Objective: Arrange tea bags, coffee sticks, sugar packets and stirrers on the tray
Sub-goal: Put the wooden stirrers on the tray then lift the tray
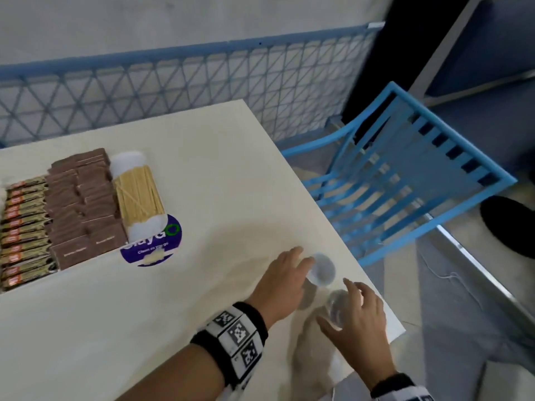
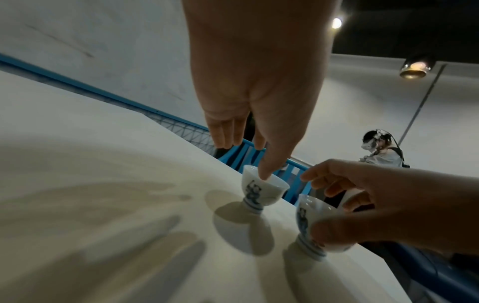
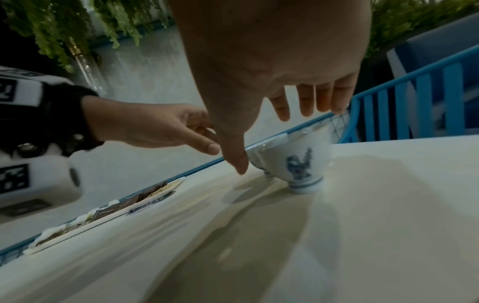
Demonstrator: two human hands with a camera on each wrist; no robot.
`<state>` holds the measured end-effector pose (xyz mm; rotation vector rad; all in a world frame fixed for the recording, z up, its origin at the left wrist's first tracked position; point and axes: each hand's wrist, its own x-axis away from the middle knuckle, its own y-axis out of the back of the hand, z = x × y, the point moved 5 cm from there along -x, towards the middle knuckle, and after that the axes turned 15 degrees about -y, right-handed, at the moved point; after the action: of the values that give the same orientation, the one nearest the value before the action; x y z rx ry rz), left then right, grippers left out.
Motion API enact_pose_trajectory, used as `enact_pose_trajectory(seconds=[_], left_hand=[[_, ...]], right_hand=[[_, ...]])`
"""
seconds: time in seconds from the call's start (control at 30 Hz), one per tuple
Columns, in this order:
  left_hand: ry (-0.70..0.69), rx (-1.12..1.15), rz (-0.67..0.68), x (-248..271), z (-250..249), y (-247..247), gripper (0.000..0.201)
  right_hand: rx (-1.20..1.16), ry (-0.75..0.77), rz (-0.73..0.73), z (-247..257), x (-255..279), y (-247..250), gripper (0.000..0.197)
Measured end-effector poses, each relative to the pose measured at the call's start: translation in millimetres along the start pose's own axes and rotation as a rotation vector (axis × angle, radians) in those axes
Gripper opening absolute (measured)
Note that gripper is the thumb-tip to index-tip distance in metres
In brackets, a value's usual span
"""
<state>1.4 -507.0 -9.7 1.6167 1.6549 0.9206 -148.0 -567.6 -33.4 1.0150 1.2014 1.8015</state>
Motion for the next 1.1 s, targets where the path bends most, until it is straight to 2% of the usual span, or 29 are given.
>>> enact_pose_trajectory(seconds=[0.07,0.2,0.3,0.4,0.57,0.73,0.87,1.1], left_hand=[[0.010,-0.048,0.053,-17.2,-3.6,-6.8,0.060],[0.027,-0.081,0.158,-39.5,-6.3,-23.8,0.077],[0.060,-0.071,0.189,-49.4,-7.4,-32.5,0.077],[0.089,0.011,0.117,-51.5,-5.4,-31.1,0.073],[0.223,0.189,-0.112,-29.3,16.5,-10.3,0.072],[0.384,0.148,-0.271,15.0,55.4,30.1,0.071],[0.509,0.074,-0.367,54.5,88.1,63.6,0.072],[0.650,0.033,-0.526,95.1,146.0,102.9,0.076]], right_hand=[[0.021,0.007,0.051,-9.4,-4.1,-6.0,0.092],[-0.051,0.034,0.151,-18.8,-8.4,-9.9,0.084],[-0.110,0.041,0.206,-19.2,-13.7,0.0,0.083],[-0.129,0.025,0.225,-20.4,-28.0,17.7,0.083],[-0.106,0.163,0.188,2.9,-67.7,46.2,0.081],[-0.064,0.341,0.186,65.6,-112.3,55.3,0.081],[-0.079,0.484,0.220,140.7,-136.3,50.5,0.078],[-0.144,0.580,0.354,278.9,-170.1,18.8,0.077]])
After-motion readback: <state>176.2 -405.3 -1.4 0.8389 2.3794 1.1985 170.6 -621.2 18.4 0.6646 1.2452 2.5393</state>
